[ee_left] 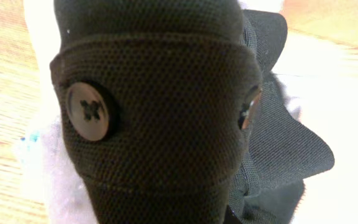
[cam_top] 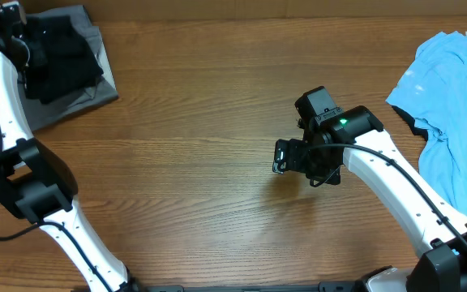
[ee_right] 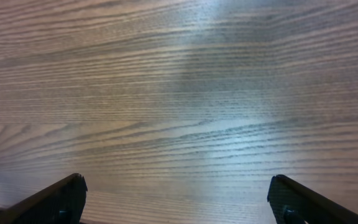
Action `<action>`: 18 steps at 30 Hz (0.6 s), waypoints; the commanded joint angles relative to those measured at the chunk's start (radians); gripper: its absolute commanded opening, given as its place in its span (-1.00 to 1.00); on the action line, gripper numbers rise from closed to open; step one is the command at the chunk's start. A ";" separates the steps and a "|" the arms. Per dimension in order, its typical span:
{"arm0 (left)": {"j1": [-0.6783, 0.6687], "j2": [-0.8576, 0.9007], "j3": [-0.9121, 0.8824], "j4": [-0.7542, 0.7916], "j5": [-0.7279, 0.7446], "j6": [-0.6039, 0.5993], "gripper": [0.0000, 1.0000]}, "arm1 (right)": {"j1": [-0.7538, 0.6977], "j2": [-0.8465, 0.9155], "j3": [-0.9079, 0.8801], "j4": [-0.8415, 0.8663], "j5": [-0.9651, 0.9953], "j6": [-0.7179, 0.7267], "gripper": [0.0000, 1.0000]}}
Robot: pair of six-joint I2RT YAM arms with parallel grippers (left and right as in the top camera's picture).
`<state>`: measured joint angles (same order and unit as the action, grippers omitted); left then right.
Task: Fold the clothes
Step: 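Lower the bundle onto the grey garment and open the left gripper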
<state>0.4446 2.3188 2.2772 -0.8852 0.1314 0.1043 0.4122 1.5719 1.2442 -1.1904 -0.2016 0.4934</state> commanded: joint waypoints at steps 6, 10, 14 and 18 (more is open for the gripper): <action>0.048 0.129 0.029 0.105 -0.012 0.008 -0.51 | -0.002 -0.005 0.005 -0.021 0.014 -0.003 0.95; 0.054 0.138 0.029 0.128 -0.120 0.006 0.67 | -0.002 -0.005 0.005 -0.019 0.014 -0.003 0.96; 0.054 0.113 0.030 0.127 -0.139 -0.032 1.00 | -0.002 -0.005 0.005 -0.019 0.014 -0.003 0.98; 0.050 0.045 0.030 0.119 -0.134 -0.168 0.99 | -0.002 -0.005 0.005 -0.020 0.014 -0.004 1.00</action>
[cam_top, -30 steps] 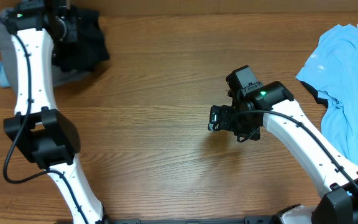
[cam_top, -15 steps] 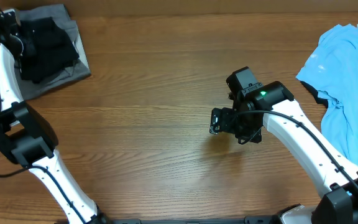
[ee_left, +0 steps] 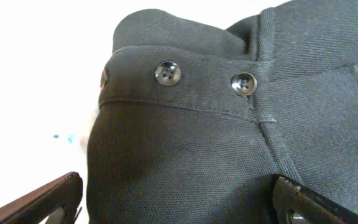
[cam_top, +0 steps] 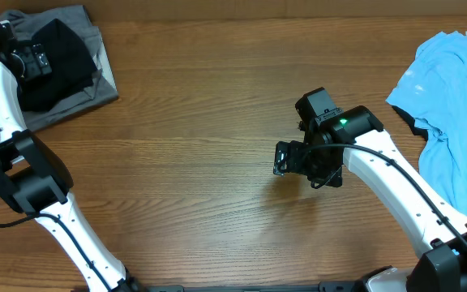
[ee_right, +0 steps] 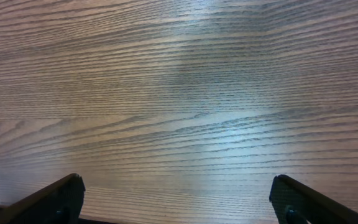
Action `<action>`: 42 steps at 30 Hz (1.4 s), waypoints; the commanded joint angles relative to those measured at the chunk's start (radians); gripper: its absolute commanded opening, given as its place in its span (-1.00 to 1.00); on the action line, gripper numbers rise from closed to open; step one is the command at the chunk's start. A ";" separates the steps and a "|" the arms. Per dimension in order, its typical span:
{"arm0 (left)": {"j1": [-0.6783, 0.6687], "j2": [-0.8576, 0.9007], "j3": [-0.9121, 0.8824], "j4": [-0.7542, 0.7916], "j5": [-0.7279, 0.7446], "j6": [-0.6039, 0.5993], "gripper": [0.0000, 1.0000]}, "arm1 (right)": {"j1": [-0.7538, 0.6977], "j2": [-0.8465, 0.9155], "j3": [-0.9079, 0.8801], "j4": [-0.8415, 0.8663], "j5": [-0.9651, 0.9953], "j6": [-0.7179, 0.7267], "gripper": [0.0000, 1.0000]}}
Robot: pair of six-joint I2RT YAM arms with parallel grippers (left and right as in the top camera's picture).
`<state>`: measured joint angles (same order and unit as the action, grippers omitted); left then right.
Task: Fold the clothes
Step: 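Lower the bundle onto the grey garment and open the left gripper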
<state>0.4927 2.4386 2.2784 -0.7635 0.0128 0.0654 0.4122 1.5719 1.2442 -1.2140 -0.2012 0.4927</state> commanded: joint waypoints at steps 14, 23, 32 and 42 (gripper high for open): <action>-0.088 -0.119 0.027 -0.088 0.008 -0.224 -0.92 | -0.002 -0.005 -0.009 0.011 0.013 -0.003 1.00; -0.060 -0.003 0.023 -0.225 -0.238 -0.224 -0.92 | -0.002 -0.005 -0.091 0.052 0.013 -0.003 1.00; -0.043 -0.088 0.024 -0.191 -0.030 -0.277 -0.92 | -0.002 -0.005 -0.106 0.069 0.013 -0.003 1.00; -0.018 -0.211 0.022 -0.227 -0.074 -0.283 -0.92 | -0.002 -0.005 -0.106 0.069 0.013 -0.003 1.00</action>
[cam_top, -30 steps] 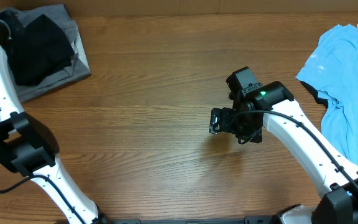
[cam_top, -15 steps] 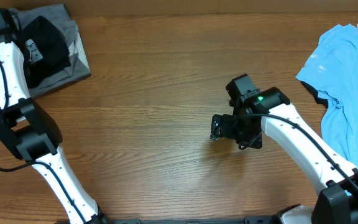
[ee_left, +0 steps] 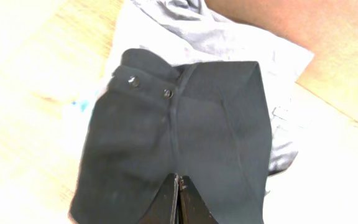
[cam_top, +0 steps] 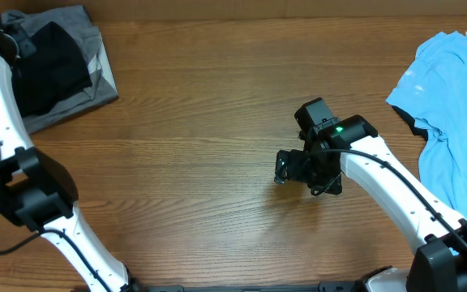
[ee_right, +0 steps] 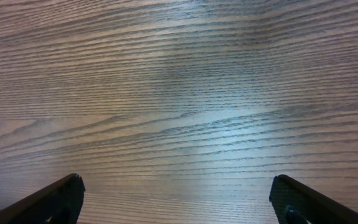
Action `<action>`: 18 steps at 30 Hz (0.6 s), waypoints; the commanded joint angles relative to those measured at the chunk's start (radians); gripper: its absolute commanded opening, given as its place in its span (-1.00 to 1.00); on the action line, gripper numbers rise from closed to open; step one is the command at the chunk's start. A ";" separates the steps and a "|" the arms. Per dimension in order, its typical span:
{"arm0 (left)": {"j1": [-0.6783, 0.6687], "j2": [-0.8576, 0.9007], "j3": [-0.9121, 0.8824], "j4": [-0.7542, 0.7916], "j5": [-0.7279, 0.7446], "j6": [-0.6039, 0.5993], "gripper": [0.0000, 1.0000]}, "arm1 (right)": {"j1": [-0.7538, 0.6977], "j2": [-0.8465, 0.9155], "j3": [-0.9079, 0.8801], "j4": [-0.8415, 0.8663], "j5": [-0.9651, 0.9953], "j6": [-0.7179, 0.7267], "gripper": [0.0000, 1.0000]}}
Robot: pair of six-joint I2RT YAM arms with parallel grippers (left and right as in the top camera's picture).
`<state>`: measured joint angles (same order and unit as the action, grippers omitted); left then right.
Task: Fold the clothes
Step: 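Lower the bundle onto the grey garment and open the left gripper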
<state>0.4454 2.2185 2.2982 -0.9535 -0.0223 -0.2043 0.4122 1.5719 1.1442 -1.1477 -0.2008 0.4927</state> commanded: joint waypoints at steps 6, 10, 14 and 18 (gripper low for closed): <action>0.090 0.072 0.000 -0.101 -0.066 -0.013 -0.92 | -0.002 -0.005 -0.006 0.007 0.013 -0.003 1.00; 0.106 0.132 -0.005 -0.126 -0.042 -0.013 -0.92 | -0.002 -0.005 -0.006 0.023 0.013 -0.003 1.00; 0.103 0.175 -0.008 -0.126 0.029 -0.013 -0.92 | -0.002 -0.005 -0.006 0.027 0.012 -0.003 1.00; 0.092 0.213 -0.009 -0.116 0.059 -0.010 -0.92 | -0.002 -0.005 -0.006 0.024 -0.002 -0.003 1.00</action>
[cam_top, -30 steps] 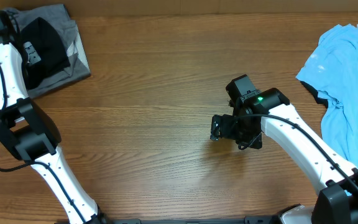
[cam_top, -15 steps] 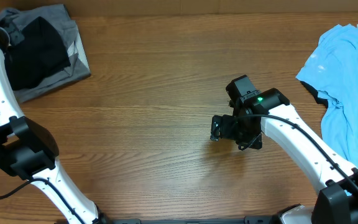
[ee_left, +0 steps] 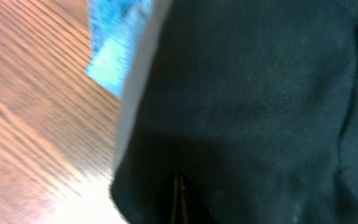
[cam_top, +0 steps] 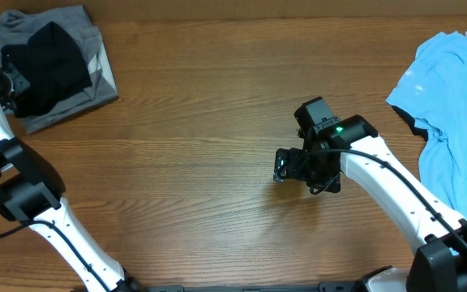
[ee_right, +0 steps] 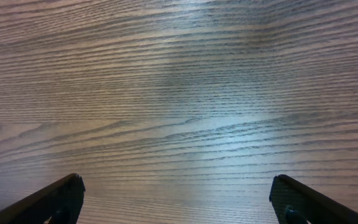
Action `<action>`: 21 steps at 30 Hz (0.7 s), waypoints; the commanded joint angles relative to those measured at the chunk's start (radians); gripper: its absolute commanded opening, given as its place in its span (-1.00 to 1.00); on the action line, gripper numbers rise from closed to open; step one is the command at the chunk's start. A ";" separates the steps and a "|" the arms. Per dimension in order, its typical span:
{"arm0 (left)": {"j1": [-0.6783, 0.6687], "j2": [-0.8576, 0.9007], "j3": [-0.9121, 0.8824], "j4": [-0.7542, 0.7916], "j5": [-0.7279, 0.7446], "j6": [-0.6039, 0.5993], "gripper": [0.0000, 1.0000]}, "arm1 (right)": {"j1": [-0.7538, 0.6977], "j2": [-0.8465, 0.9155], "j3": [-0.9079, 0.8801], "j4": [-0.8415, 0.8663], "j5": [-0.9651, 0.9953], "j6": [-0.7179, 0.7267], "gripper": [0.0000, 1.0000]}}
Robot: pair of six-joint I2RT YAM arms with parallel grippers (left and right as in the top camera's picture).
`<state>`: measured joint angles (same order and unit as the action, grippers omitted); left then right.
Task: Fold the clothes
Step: 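Lower the bundle onto the grey garment and open the left gripper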
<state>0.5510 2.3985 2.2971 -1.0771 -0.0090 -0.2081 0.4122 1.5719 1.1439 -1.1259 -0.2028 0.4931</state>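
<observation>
A folded black garment lies on a grey garment at the table's far left corner. My left gripper is at the black garment's left edge. In the left wrist view the gripper is shut, its fingertips together low over the black cloth; whether cloth is pinched cannot be told. A light blue T-shirt lies crumpled at the right edge. My right gripper hovers open over bare wood mid-table, and its wrist view shows nothing in the gripper.
A small bright blue patch shows beside the grey cloth's edge in the left wrist view. The wooden table stretches between the two piles. The white right arm crosses the lower right.
My left gripper, still shut, has dropped from high over the pile to the left edge of the black garment, close on the cloth. The right gripper has barely moved.
Black buttoned cloth first filled the left wrist view, over the pile. Then my left gripper was open just above the garment lying on the grey cloth. Then it was shut and higher up, and now it is low at the garment's left edge. The right gripper stayed open mid-table.
</observation>
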 commanded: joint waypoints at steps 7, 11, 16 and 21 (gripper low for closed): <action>-0.025 -0.023 0.023 0.035 0.126 -0.002 -0.92 | -0.002 -0.005 -0.006 0.001 0.000 -0.004 1.00; -0.035 -0.079 0.023 0.079 0.159 -0.003 -0.92 | -0.002 -0.005 -0.006 0.006 0.000 -0.003 1.00; -0.070 -0.086 0.023 0.135 0.159 -0.002 -0.92 | -0.002 -0.005 -0.006 0.013 0.000 -0.003 1.00; -0.122 -0.066 0.023 0.186 0.111 -0.002 -0.85 | -0.002 -0.005 -0.006 0.018 0.000 -0.003 1.00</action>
<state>0.4629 2.3409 2.2990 -0.9123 0.1310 -0.2077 0.4122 1.5719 1.1439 -1.1141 -0.2028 0.4927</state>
